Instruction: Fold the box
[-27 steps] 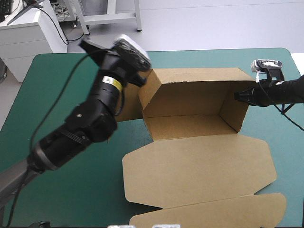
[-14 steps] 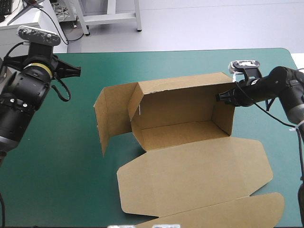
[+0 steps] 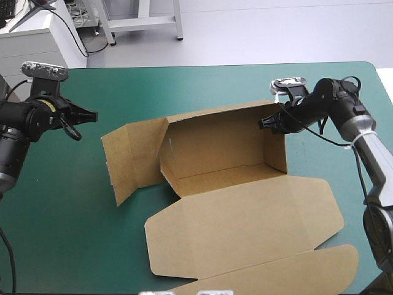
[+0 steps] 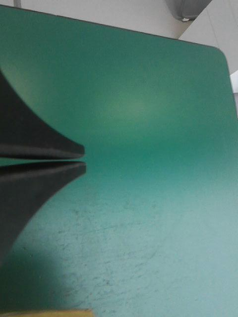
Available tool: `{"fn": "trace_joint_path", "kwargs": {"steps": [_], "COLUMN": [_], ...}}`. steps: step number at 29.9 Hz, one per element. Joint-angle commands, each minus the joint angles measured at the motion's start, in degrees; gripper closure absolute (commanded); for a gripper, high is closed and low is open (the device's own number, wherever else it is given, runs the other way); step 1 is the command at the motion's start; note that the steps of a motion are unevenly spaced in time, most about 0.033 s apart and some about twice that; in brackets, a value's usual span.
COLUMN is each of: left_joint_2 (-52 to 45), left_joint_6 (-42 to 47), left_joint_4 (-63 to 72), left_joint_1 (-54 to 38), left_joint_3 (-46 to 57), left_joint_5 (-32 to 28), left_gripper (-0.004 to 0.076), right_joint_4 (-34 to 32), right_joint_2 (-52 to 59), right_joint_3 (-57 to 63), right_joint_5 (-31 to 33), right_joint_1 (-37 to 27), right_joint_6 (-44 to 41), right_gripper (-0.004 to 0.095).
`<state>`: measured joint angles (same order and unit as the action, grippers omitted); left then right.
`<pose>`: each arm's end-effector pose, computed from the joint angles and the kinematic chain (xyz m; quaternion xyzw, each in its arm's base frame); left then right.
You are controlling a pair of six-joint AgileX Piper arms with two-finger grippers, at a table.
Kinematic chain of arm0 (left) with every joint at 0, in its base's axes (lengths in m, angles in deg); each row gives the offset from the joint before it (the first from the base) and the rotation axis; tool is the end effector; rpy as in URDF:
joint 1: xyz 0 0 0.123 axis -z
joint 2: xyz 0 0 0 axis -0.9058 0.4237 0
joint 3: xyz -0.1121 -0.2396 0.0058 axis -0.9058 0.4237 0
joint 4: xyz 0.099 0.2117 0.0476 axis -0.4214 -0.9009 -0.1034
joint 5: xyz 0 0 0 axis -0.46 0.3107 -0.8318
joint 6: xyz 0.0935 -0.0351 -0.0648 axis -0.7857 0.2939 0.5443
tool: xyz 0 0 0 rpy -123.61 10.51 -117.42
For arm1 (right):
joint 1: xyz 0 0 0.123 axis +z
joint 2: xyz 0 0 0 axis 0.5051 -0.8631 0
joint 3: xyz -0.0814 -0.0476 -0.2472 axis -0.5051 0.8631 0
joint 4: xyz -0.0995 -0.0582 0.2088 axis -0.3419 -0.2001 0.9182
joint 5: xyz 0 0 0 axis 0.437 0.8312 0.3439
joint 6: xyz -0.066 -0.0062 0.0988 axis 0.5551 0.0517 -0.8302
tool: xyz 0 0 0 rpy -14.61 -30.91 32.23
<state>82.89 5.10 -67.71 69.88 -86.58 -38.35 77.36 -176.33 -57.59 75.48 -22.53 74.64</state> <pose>0.2925 -0.0076 0.3715 0.0633 0.9055 0.0746 0.4129 0.3597 0.0799 0.2730 -0.1353 0.9572 0.1306 0.2200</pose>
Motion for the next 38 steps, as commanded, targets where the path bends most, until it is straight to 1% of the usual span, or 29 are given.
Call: {"fn": "trace_joint_path", "kwargs": {"steps": [1,4,7,12,14,16,19,21,24,28,30,32,35,38], "left_joint_2": [-1.77,-1.77,-1.77,-1.77,-1.77,-1.77,-1.77,-1.77,-1.77,-1.77,-1.77,-1.77,-1.77,-1.77], "left_joint_6": [0.0,0.0,0.0,0.0,0.0,0.0,0.0,0.0,0.0,0.0,0.0,0.0,0.0,0.0], "left_joint_4": [0.44,0.71,1.14,1.39,1.52,1.52,1.52,1.52,1.52,1.52,1.52,1.52,1.52,1.75], "left_joint_1": [-0.05,-0.05,-0.05,-0.05,-0.05,-0.05,-0.05,-0.05,-0.05,-0.05,-0.05,-0.05,-0.05,-0.05], "left_joint_3": [0.8,2.22,2.63,2.63,2.63,2.63,2.63,2.63,2.63,2.63,2.63,2.63,2.63,2.63], "left_joint_5": [-2.95,-3.06,-2.94,-2.34,-2.25,-2.11,-2.11,-1.73,-1.5,-1.34,-1.34,-1.34,-1.34,-0.79], "left_gripper": [0.0724,0.0724,0.0724,0.0724,0.0724,0.0724,0.0724,0.0724,0.0724,0.0724,0.0724,0.0724,0.0724,0.0724], "right_joint_4": [2.22,1.6,0.64,0.4,0.4,0.4,-0.03,-0.89,-3.48,-7.37,-7.95,-7.85,-7.67,-10.2], "right_joint_2": [-2.22,-3.85,-4.55,-4.68,-4.68,-4.68,-4.68,-4.68,-4.68,-4.68,-4.68,-4.68,-4.68,-4.68], "right_joint_3": [-3.13,-4.87,-5.76,-5.85,-5.85,-5.88,-8.22,-11.1,-17.25,-26.86,-31.18,-33.92,-35.73,-34.98], "right_joint_5": [1.86,1.07,-0.51,-2.94,-3.61,-4.44,-4.66,-3.63,-0.32,5.85,8.29,9.41,11.89,11.89], "right_joint_1": [1.07,1.53,1.94,1.99,1.99,1.99,1.99,1.99,1.99,1.88,1.88,1.88,1.88,1.88], "right_joint_6": [-0.71,-0.71,-0.71,-1.35,-1.35,-1.35,-1.35,-1.35,-1.35,-1.37,-1.37,-1.47,-5.14,-9.87], "right_gripper": [0.09,0.0867,0.0775,0.0531,0.0458,0.0419,0.041,0.041,0.041,0.0411,0.0412,0.0412,0.0412,0.0412]}}
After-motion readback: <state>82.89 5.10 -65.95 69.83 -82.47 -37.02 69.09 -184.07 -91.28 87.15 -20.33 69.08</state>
